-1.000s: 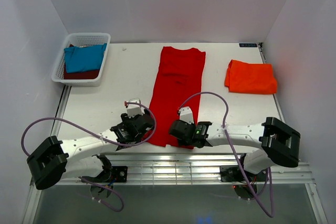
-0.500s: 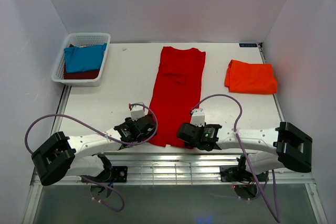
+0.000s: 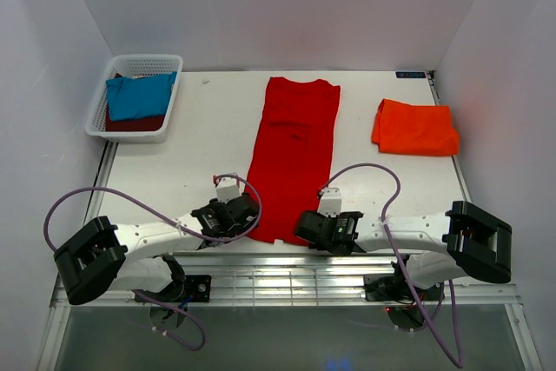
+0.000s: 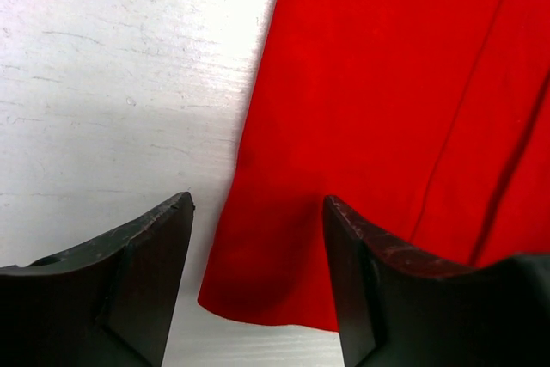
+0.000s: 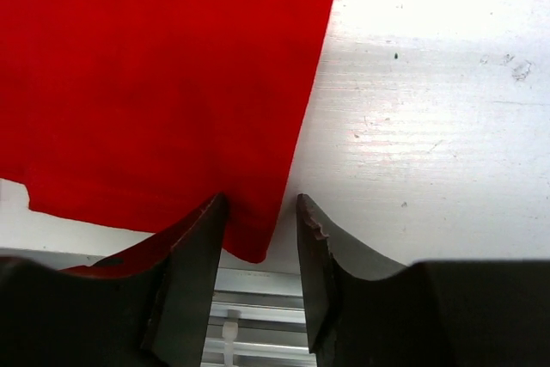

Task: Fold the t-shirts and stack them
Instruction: Fold the tshirt

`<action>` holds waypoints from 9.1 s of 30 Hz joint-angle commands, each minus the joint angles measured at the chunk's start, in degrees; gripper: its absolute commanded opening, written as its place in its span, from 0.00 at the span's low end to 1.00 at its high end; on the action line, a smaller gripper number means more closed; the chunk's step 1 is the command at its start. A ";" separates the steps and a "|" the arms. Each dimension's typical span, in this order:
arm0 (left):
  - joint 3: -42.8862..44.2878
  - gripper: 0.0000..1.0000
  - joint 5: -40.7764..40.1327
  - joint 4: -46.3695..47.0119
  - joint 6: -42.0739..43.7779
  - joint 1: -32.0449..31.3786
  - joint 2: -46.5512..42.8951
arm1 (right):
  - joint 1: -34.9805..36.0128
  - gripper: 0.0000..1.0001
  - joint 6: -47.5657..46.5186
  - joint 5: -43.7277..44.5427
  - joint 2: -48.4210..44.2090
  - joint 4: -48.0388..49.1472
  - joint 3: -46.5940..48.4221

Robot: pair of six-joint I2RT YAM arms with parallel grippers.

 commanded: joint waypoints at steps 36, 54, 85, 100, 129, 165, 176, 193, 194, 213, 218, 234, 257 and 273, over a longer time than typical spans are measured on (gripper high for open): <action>20.83 0.00 -5.65 3.70 9.98 3.50 11.43 | -14.80 0.08 -22.93 7.61 2.96 4.30 14.97; 37.26 0.00 9.63 17.42 23.79 19.85 30.67 | -31.06 0.08 -39.98 1.20 19.31 12.05 29.90; 45.96 0.83 2.02 21.39 23.79 25.84 38.86 | -40.47 0.51 -48.42 5.40 30.75 13.28 42.04; 37.98 0.00 5.59 21.37 18.88 16.00 31.21 | -40.03 0.08 -50.28 -15.46 17.20 21.02 28.33; 27.78 0.00 12.54 26.30 10.87 11.86 40.35 | -40.03 0.08 -49.13 -36.43 37.95 26.12 41.16; 23.82 0.44 -7.57 9.96 8.58 -7.56 22.08 | -35.82 0.57 -50.72 -15.33 6.42 20.94 23.16; 15.23 0.95 -12.60 -0.68 1.56 -7.48 13.37 | -28.17 0.64 -37.98 -13.05 -2.64 15.74 2.78; 7.74 0.94 -4.86 2.66 -6.09 -7.56 12.49 | -27.82 0.63 -32.26 -10.67 -10.91 13.55 -5.94; 7.56 0.94 -4.68 2.75 -6.18 -7.56 12.66 | -27.82 0.63 -32.08 -10.59 -11.26 13.55 -6.21; 8.35 0.78 -1.34 2.58 -6.88 -7.56 15.56 | -27.55 0.59 -29.18 -13.74 -9.60 16.36 -10.60; 8.70 0.69 0.67 2.05 -7.41 -7.56 16.09 | -27.11 0.51 -28.57 -14.19 -9.95 16.71 -10.69; 8.88 0.00 -2.39 -0.56 -7.41 -9.41 15.74 | -23.69 0.08 -26.63 -11.99 -10.21 14.43 -10.43; 14.06 0.00 -11.53 -16.66 -15.57 -19.24 4.14 | -7.62 0.08 -15.57 -1.19 -15.92 -6.75 4.60; 20.76 0.00 -30.01 -4.33 5.11 -9.95 3.17 | -11.64 0.08 -29.67 16.93 -1.79 0.33 20.59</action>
